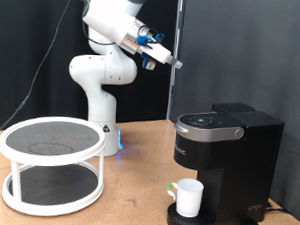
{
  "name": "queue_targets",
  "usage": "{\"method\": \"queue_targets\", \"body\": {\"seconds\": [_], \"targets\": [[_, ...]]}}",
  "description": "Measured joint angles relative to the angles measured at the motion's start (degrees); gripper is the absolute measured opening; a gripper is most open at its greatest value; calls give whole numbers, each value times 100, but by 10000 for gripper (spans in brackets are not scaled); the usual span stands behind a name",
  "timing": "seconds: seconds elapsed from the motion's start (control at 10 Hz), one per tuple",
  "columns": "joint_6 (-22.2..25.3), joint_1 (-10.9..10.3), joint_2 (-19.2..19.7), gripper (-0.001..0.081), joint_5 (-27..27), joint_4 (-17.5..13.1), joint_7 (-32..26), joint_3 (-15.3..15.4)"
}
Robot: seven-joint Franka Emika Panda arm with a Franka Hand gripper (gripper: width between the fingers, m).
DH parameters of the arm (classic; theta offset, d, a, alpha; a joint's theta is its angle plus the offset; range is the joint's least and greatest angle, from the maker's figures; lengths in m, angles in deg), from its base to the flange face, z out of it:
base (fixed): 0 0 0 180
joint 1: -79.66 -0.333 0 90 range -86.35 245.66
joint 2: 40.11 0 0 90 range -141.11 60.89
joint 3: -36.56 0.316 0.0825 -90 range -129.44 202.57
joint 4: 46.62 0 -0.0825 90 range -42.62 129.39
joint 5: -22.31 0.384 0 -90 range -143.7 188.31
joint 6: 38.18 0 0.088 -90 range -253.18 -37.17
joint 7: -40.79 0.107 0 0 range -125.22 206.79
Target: Make a cup of coffee with the keurig machine
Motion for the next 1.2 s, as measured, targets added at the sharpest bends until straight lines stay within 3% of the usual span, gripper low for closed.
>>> {"method": "queue_targets", "body": {"seconds": [0.1, 0.3, 0.6, 0.8, 1.0, 1.2], "targets": [[-252, 15, 42, 734, -235, -155, 41, 171], [-506, 178, 192, 734, -1234, -600, 461, 592], [214, 424, 714, 734, -3057, -1532, 1088, 963], [533, 511, 1256, 734, -3420, -2081, 1421, 1072], [415, 510, 1218, 734, -3537, -2038, 1367, 1104], [505, 608, 1280, 734, -4628, -2211, 1652, 1442]]}}
